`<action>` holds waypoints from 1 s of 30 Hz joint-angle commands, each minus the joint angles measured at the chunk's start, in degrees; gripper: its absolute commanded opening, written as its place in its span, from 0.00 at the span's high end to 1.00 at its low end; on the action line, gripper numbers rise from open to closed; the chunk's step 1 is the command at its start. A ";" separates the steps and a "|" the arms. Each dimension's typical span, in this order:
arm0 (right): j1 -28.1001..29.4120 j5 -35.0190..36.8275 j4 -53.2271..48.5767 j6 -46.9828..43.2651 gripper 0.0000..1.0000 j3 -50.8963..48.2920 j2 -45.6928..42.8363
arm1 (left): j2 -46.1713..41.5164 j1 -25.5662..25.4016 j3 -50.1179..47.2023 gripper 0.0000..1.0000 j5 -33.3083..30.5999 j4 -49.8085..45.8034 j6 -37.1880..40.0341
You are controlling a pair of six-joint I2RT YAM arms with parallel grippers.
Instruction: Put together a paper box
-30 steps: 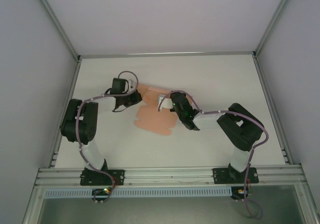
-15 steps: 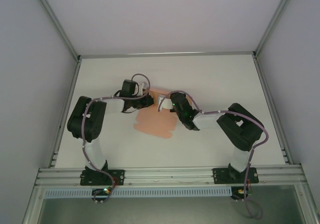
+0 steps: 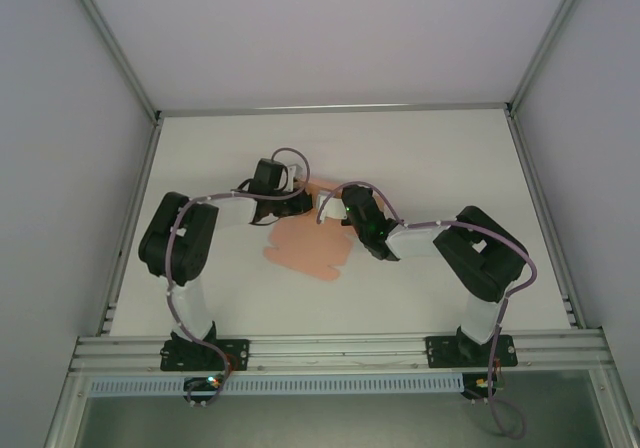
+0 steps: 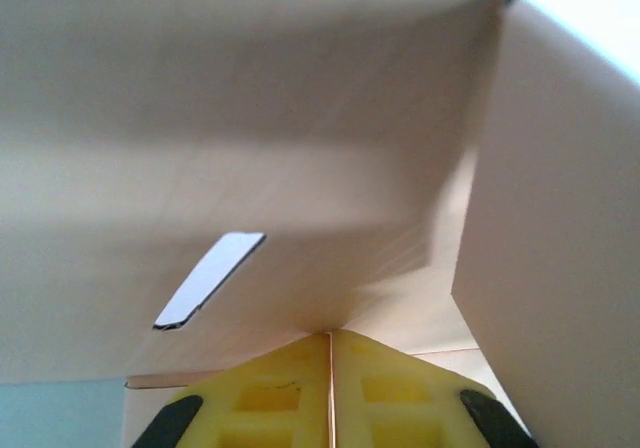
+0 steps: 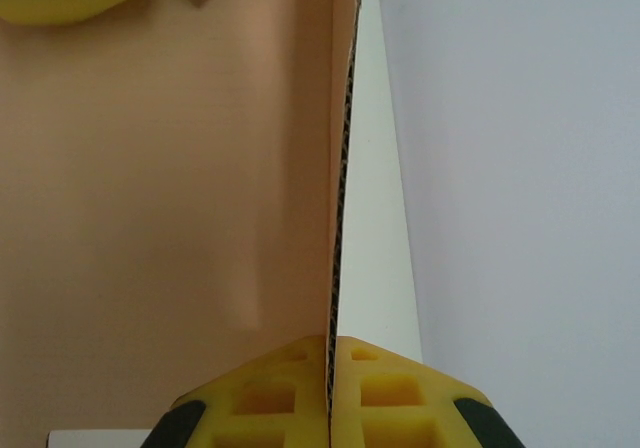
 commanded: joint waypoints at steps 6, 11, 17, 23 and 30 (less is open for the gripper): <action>0.43 -2.83 -2.64 -1.75 1.00 -2.07 0.81 | -15.72 4.47 -4.91 0.56 -10.57 -13.58 4.36; 0.27 -2.68 -1.06 -3.48 1.00 -2.21 0.52 | -21.24 6.99 -3.11 0.08 -15.62 -21.00 9.68; 0.09 -3.35 -0.81 -4.13 1.00 -2.03 0.23 | -16.28 15.85 2.04 0.00 -1.27 -21.25 20.72; -0.08 -3.65 -0.02 -4.54 1.00 -2.37 -0.25 | -4.87 20.67 10.14 0.02 18.05 -23.26 32.92; -0.12 -3.59 -0.13 -4.65 1.00 -2.33 -0.26 | 7.57 19.84 24.46 0.17 24.48 -38.43 42.34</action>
